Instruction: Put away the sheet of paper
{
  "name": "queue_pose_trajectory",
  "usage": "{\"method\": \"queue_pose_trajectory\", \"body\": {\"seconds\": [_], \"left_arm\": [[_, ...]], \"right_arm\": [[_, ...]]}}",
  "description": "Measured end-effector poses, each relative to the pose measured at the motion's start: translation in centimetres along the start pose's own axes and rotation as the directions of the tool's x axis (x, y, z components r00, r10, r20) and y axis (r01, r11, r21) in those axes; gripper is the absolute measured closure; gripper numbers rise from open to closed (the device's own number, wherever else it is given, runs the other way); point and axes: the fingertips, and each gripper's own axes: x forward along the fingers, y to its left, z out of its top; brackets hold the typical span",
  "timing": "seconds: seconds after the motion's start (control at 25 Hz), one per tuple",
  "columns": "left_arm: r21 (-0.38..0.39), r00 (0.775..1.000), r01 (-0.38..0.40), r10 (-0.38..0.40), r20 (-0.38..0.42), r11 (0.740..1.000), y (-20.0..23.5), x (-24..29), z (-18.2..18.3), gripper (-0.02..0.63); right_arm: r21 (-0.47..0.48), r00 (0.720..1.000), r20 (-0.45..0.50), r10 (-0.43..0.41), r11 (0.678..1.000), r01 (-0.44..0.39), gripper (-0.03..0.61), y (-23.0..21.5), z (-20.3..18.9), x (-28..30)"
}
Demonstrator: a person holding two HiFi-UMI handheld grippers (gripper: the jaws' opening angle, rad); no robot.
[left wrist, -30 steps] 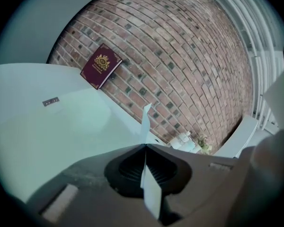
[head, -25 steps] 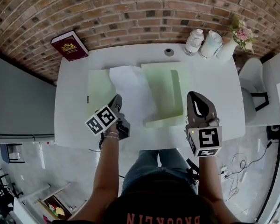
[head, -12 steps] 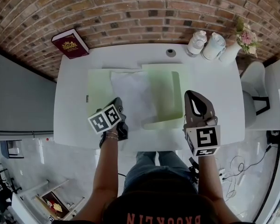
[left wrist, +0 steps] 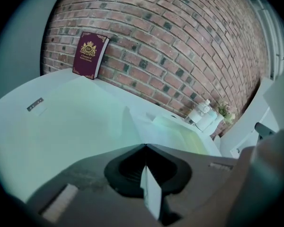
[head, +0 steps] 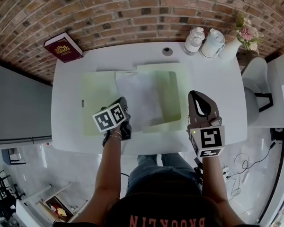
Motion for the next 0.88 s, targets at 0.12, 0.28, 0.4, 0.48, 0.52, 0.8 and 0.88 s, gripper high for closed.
{"method": "queue_pose_trajectory", "body": {"seconds": [0.12, 0.28, 0.4, 0.48, 0.52, 0.8, 0.88], "left_arm": [[0.038, 0.999, 0.008, -0.007, -0.035, 0.999, -0.9, 0.8, -0.5, 0.618], [0.040, 0.998, 0.023, -0.020, -0.067, 0.999, -1.8, 1.9, -0.9, 0.618], [0.021, 0.996, 0.032, -0.030, -0.078, 0.999, -2.3, 2.7, -1.1, 0.618], [0.005, 0.995, 0.045, -0.044, -0.084, 0.999, -2.9, 3.2, -1.1, 0.618], [-0.011, 0.995, 0.052, -0.052, -0.087, 0.999, -3.2, 3.5, -1.2, 0.618], [-0.185, 0.991, 0.038, -0.060, -0.118, 0.982, -5.0, 4.8, -2.1, 0.618], [-0.201, 0.991, 0.021, -0.047, -0.123, 0.979, -5.3, 5.1, -2.5, 0.618]], "right_arm": [[0.002, 1.000, -0.003, 0.001, 1.000, -0.001, 0.577, -0.6, -0.2, 0.2], [0.002, 1.000, -0.007, 0.009, 1.000, -0.009, 0.577, -1.0, -0.4, 0.4], [0.000, 1.000, -0.013, 0.012, 1.000, -0.012, 0.577, -1.4, -0.7, 0.5], [-0.001, 1.000, -0.018, 0.012, 1.000, -0.012, 0.577, -1.7, -0.9, 0.5], [0.000, 1.000, -0.020, 0.012, 1.000, -0.012, 0.577, -1.9, -1.1, 0.5], [0.004, 1.000, -0.022, 0.004, 1.000, -0.004, 0.577, -3.5, -1.5, 0.4], [0.007, 1.000, -0.022, 0.006, 1.000, -0.006, 0.577, -3.7, -1.5, 0.5]]}}
